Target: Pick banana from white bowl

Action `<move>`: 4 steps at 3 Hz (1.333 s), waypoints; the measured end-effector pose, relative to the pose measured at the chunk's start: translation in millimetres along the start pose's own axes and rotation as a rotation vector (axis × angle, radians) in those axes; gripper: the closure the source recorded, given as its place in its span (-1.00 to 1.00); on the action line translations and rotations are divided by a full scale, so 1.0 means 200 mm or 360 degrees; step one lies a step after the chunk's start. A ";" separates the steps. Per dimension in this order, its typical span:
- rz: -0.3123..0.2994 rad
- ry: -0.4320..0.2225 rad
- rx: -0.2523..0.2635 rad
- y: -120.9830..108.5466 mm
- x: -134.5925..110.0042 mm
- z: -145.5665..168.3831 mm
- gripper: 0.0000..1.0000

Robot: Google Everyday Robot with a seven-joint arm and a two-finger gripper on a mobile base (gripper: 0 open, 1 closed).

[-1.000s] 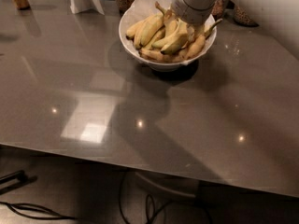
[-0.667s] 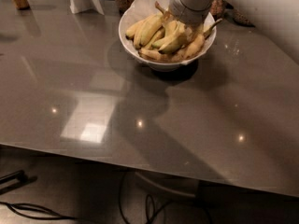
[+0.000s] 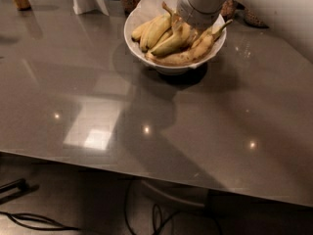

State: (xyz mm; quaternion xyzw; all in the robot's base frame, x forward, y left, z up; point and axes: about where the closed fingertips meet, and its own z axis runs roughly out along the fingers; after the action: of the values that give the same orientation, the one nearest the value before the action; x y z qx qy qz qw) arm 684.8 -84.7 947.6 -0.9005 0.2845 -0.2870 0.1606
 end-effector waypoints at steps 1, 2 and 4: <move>0.0109 0.0049 0.0043 0.05 0.00 -0.09 1.00; 0.0229 0.0080 0.0118 0.08 0.00 -0.23 1.00; 0.0475 0.0036 0.0282 0.24 -0.03 -0.49 1.00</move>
Offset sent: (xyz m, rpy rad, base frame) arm -0.0548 -0.0330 0.0494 0.2016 -0.1057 -0.1651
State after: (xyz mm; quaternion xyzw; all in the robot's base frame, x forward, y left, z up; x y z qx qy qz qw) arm 600.6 -131.9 1000.2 -0.8273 0.3903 -0.2942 0.2769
